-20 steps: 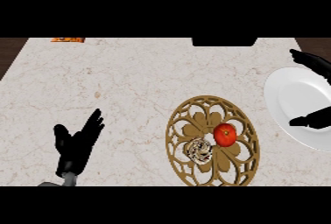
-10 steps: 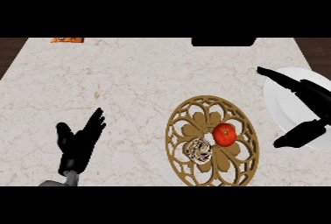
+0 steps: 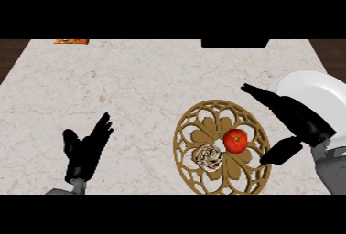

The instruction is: Pick the tomato from the placemat and place it in the plate

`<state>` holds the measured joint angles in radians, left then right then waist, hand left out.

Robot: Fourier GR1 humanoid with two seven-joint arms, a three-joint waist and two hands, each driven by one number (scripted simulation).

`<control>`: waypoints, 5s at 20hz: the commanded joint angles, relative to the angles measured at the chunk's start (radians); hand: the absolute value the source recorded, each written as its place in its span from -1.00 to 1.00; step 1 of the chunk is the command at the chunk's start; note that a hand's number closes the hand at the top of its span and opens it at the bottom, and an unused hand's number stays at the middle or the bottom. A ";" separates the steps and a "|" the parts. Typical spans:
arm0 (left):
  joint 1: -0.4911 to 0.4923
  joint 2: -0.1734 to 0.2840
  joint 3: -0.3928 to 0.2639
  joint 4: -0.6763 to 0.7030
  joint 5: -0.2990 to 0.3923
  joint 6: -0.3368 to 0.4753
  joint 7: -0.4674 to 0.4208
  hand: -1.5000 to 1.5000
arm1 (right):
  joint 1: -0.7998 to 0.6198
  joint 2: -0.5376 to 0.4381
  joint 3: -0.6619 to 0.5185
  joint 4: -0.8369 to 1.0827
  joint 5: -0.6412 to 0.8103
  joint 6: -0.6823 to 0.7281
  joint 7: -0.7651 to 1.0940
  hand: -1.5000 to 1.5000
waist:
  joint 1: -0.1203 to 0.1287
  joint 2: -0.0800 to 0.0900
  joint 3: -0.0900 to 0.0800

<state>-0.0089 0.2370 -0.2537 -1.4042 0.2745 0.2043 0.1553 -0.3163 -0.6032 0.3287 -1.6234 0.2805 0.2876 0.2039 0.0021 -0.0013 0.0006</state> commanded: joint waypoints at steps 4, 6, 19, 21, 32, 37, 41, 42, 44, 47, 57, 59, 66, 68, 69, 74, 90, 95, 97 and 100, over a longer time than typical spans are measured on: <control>0.032 -0.003 0.024 -0.061 -0.022 -0.017 0.062 0.00 | 0.076 0.085 0.003 0.004 0.073 0.065 0.002 -1.00 | 0.001 0.001 0.000; -0.005 0.001 0.065 -0.058 -0.025 -0.036 0.094 0.00 | 0.088 0.114 -0.009 -0.042 0.113 0.092 0.018 -1.00 | -0.001 0.001 -0.001; 0.031 -0.058 0.091 -0.037 -0.090 -0.091 0.059 0.00 | 0.090 0.226 -0.040 0.011 0.358 0.102 0.026 -1.00 | 0.000 0.001 -0.001; -0.001 -0.064 0.114 0.002 -0.097 -0.088 0.046 0.00 | 0.095 0.275 -0.001 0.111 0.439 0.008 -0.034 -1.00 | 0.000 0.001 0.000; 0.068 -0.098 0.110 -0.081 -0.144 -0.084 0.061 0.00 | 0.025 0.260 -0.002 0.178 0.501 0.181 -0.099 1.00 | 0.003 0.001 -0.001; 0.007 -0.114 0.148 -0.032 -0.142 -0.117 0.083 0.00 | 0.021 0.336 -0.016 0.271 0.629 0.042 -0.181 1.00 | 0.001 0.001 -0.001; 0.043 -0.149 0.129 -0.020 -0.160 -0.107 0.045 0.00 | -0.015 0.349 -0.024 0.386 0.677 -0.045 -0.264 1.00 | 0.005 0.002 0.000; 0.028 -0.100 0.188 0.023 -0.134 -0.162 0.008 0.00 | 0.033 0.338 -0.040 0.268 0.669 -0.015 -0.235 1.00 | 0.000 0.001 -0.001; 0.012 -0.104 0.170 0.033 -0.155 -0.144 0.010 0.00 | 0.033 0.351 -0.051 0.251 0.674 -0.121 -0.252 1.00 | 0.000 0.002 0.000; -0.003 -0.114 0.155 -0.010 -0.138 -0.144 0.058 0.00 | -0.067 0.482 -0.206 0.322 0.693 -0.222 0.069 1.00 | 0.014 0.008 0.000; -0.003 -0.106 0.135 -0.019 -0.156 -0.158 0.036 0.00 | -0.287 0.467 -0.495 0.390 1.023 -0.625 0.715 1.00 | 0.067 0.030 -0.007; -0.034 -0.104 0.136 -0.021 -0.152 -0.163 0.051 0.00 | -0.355 0.472 -0.520 0.416 1.106 -0.688 0.824 1.00 | 0.081 0.035 -0.006; -0.032 -0.110 0.128 -0.018 -0.150 -0.168 0.063 0.00 | -0.435 0.497 -0.634 0.526 1.402 -0.922 1.093 1.00 | 0.080 0.034 -0.001; -0.048 -0.130 0.124 -0.007 -0.162 -0.141 0.077 0.00 | -0.453 0.506 -0.669 0.530 1.459 -0.983 1.109 1.00 | 0.067 0.033 0.000; -0.042 -0.110 0.127 -0.011 -0.158 -0.163 0.068 0.00 | -0.462 0.515 -0.690 0.537 1.497 -1.000 1.132 1.00 | 0.078 0.035 0.000; -0.001 -0.140 0.111 -0.039 -0.171 -0.126 0.075 0.00 | -0.406 0.557 -0.785 0.543 1.644 -1.123 1.141 1.00 | 0.053 0.021 0.001; 0.014 -0.099 0.155 -0.075 -0.147 -0.151 0.101 0.00 | -0.290 0.422 -1.129 0.744 1.635 -1.449 0.953 1.00 | 0.019 0.010 0.002; 0.046 -0.136 0.147 0.006 -0.168 -0.142 0.018 0.00 | -0.310 0.285 -1.127 0.890 1.489 -1.518 0.855 1.00 | 0.012 0.008 0.001; 0.054 -0.137 0.150 0.016 -0.176 -0.135 -0.011 0.00 | -0.315 0.301 -1.195 0.928 1.354 -1.365 0.878 1.00 | 0.004 0.006 0.002; 0.038 -0.148 0.131 -0.050 -0.176 -0.116 0.071 0.00 | -0.321 0.260 -1.178 1.073 1.217 -1.292 0.769 -1.00 | 0.011 0.006 0.004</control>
<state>0.0213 0.1047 -0.1067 -1.4410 0.1102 0.0703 0.2022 -0.6330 -0.2975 -0.8418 -0.6767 1.6643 -1.0668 1.0463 0.0145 0.0048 0.0044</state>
